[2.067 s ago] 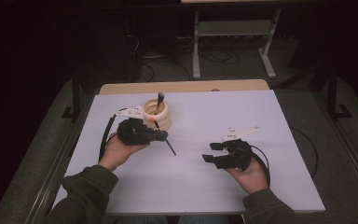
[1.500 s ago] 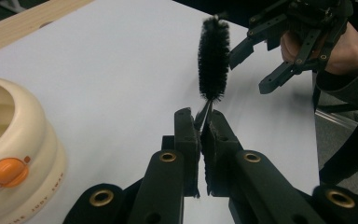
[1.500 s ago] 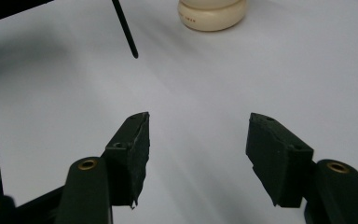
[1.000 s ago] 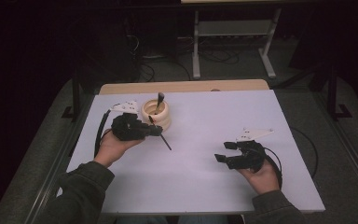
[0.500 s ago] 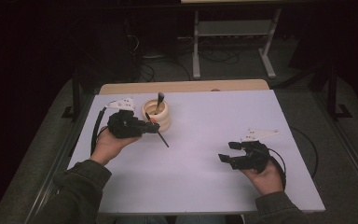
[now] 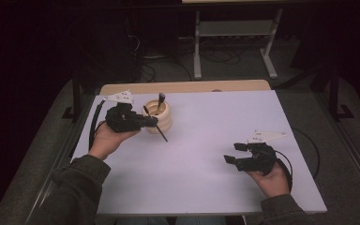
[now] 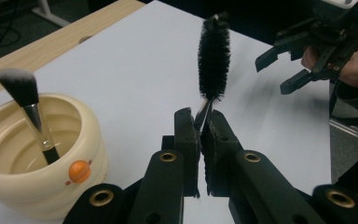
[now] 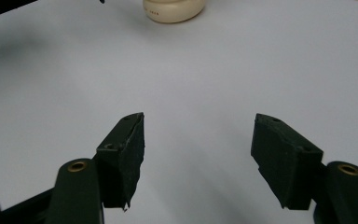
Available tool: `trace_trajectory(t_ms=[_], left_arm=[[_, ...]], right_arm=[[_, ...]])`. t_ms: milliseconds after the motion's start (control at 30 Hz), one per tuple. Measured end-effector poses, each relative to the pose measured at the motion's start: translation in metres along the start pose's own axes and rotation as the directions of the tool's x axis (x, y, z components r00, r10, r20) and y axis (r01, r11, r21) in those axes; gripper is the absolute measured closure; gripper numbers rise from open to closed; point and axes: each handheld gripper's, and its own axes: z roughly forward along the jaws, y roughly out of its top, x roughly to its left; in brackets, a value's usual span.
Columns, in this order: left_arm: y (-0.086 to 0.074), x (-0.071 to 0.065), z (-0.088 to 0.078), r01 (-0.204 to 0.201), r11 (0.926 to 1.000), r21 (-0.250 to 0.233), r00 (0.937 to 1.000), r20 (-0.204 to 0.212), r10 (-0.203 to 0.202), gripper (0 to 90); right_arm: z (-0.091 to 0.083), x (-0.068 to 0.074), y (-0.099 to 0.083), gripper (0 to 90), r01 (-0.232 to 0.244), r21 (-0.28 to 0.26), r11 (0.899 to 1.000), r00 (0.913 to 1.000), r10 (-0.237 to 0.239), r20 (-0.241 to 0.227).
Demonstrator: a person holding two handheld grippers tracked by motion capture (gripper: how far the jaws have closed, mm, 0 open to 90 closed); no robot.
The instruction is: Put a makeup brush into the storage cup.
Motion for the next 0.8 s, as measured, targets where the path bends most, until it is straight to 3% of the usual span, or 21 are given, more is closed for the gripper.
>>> trace_trajectory(t_ms=[800], left_arm=[[0.027,0.018,-0.01,0.025,0.9997,-0.003,0.9985,-0.048,-0.025,85.0]], right_arm=[[0.002,0.002,-0.002,32.3,-0.004,0.005,1.0,1.0,0.004,-0.001]])
